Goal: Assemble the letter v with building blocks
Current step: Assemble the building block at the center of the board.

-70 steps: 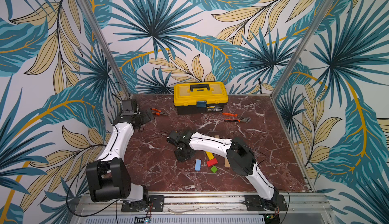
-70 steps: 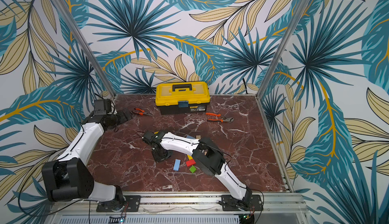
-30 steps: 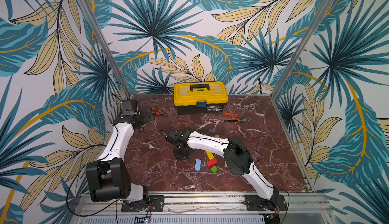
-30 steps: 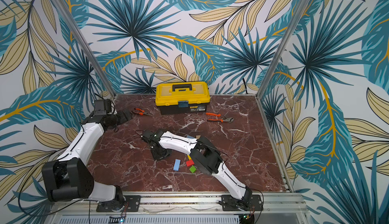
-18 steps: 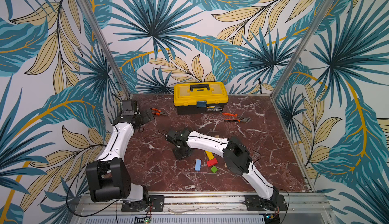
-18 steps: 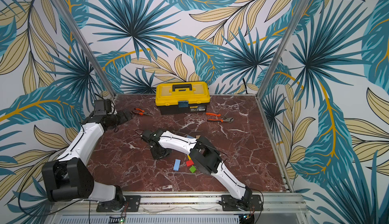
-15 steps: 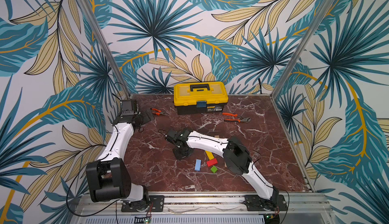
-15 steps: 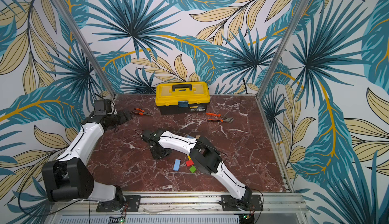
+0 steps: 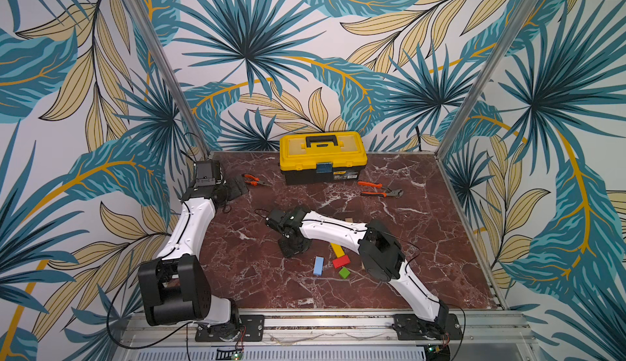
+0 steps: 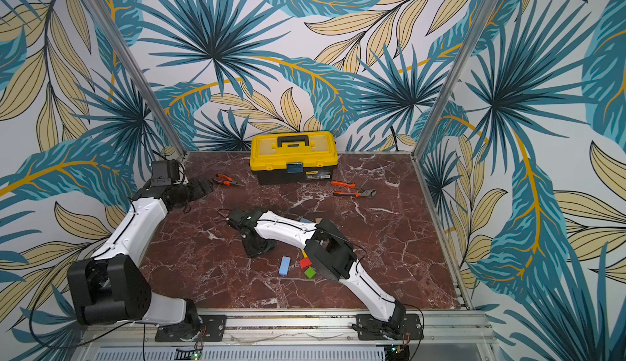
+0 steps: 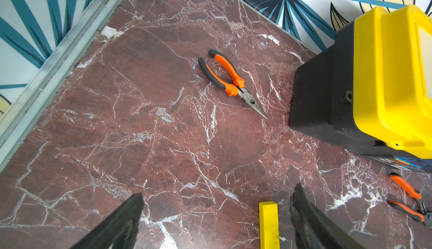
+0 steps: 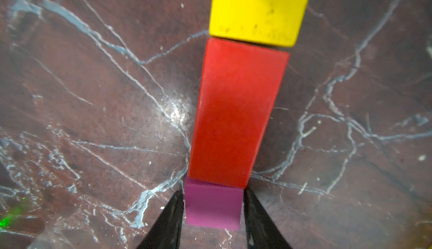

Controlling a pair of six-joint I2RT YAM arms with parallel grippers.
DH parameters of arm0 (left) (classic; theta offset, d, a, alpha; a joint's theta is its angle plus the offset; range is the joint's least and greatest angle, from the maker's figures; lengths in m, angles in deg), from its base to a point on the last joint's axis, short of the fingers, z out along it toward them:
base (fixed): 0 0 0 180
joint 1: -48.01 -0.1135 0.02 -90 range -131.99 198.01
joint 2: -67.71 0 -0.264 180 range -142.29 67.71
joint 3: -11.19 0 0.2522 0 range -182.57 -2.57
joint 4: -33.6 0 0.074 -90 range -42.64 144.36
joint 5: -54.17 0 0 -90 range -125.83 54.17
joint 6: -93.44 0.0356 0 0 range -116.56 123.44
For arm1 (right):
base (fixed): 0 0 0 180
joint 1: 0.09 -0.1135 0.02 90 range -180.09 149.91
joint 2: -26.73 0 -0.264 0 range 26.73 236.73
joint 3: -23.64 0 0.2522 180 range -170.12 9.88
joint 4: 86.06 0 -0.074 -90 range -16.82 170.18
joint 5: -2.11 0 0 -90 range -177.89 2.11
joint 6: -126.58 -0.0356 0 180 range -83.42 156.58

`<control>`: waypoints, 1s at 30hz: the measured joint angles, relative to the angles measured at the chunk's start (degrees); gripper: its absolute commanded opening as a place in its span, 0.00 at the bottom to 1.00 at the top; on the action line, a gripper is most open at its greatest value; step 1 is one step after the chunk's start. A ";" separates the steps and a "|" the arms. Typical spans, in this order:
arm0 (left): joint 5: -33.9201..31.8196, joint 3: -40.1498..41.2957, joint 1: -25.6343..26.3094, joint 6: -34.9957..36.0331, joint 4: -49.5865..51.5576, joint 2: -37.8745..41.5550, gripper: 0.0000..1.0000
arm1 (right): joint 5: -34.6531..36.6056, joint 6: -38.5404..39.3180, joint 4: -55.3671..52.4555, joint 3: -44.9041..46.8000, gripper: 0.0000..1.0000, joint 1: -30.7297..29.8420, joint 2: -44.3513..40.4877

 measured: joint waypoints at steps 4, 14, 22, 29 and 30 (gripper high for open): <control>0.00 0.00 0.00 0.00 0.00 0.00 0.99 | 0.04 -0.02 0.00 0.00 0.52 0.00 0.00; -0.02 0.00 -0.04 -0.02 0.00 0.00 0.99 | 3.19 0.33 3.04 7.19 0.65 0.04 -4.92; 0.00 0.00 -0.17 -0.02 0.00 0.00 0.99 | 5.38 1.16 3.43 9.09 0.67 -0.15 -7.54; 0.00 0.00 -0.17 -0.02 0.00 0.02 0.99 | 5.38 2.16 4.61 12.63 0.67 -0.90 -8.85; 0.00 0.00 -0.17 -0.02 0.00 0.02 0.99 | 5.29 2.25 4.74 12.63 0.66 -0.94 -8.85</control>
